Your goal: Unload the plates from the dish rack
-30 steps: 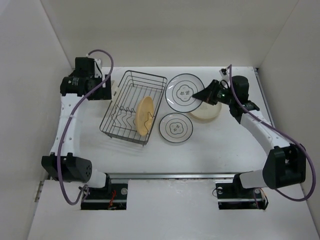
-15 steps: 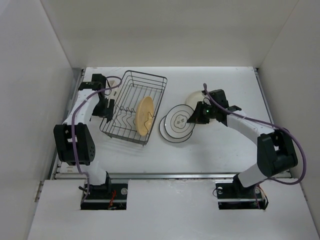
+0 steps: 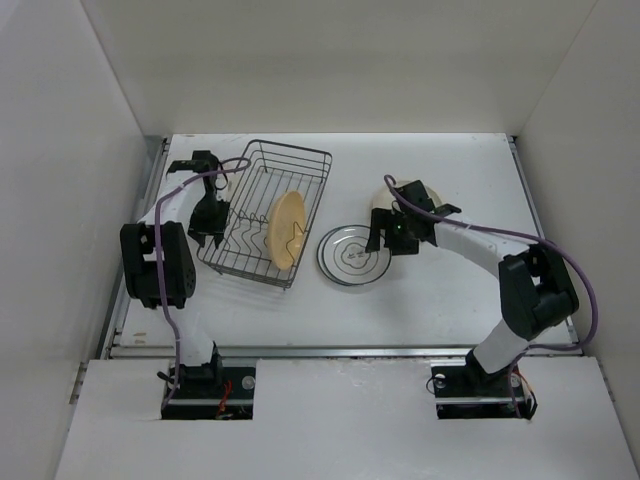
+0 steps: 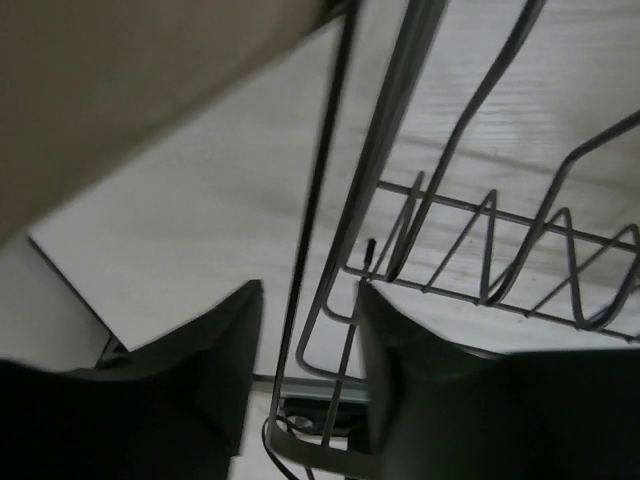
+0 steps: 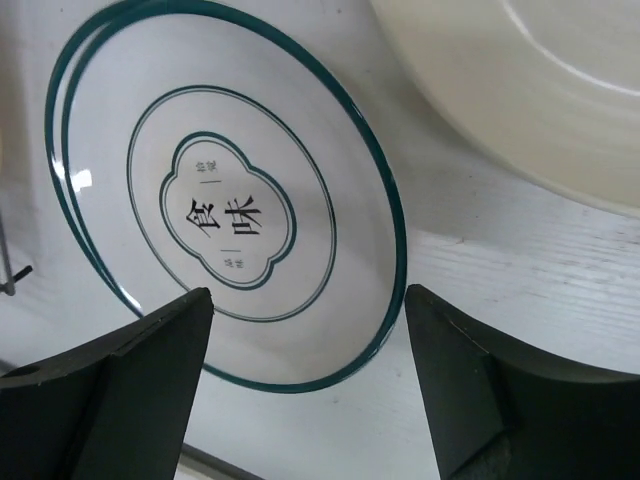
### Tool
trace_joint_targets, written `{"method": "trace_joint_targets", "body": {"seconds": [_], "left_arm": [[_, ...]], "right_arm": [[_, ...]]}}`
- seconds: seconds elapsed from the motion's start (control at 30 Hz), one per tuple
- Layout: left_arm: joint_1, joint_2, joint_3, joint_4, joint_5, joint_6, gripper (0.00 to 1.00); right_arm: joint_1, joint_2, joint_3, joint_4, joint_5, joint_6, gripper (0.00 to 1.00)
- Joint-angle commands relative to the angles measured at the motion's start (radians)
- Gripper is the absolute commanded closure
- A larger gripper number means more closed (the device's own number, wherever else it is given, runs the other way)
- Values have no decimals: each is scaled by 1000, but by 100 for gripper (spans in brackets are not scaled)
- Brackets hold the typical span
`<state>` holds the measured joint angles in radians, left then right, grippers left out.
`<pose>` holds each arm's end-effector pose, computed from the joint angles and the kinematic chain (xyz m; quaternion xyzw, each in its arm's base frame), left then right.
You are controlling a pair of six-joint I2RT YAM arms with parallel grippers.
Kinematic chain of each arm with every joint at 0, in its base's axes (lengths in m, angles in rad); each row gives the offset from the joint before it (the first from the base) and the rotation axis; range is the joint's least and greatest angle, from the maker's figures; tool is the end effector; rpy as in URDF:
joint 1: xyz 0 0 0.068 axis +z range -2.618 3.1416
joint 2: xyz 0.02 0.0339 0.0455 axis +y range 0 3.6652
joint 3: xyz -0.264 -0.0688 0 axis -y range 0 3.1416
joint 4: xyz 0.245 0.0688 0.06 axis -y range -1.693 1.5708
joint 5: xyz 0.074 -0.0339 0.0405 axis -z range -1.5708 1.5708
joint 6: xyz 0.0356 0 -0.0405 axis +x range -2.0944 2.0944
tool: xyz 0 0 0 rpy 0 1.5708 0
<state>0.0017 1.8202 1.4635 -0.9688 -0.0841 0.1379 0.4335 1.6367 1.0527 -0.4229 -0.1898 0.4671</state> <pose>0.3623 0.0036 0.2338 0.0623 0.9897 0.0501 0.1190 0.2995 0.1460 0.1998 -0.0103 0.9565 0.2025 0.2098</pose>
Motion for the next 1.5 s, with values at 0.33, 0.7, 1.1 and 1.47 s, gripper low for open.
{"method": "trace_joint_targets", "body": {"seconds": [0.33, 0.7, 1.1, 1.47], "left_arm": [[96, 64, 57, -120, 115, -83, 100], [118, -18, 41, -120, 166, -92, 100], [118, -97, 204, -229, 175, -92, 43], [-153, -181, 550, -232, 155, -52, 0]], "right_arm": [[82, 57, 96, -128, 224, -33, 17], [102, 60, 156, -106, 214, -24, 17], [102, -49, 230, -168, 243, -24, 15], [102, -51, 299, -188, 285, -24, 13]]}}
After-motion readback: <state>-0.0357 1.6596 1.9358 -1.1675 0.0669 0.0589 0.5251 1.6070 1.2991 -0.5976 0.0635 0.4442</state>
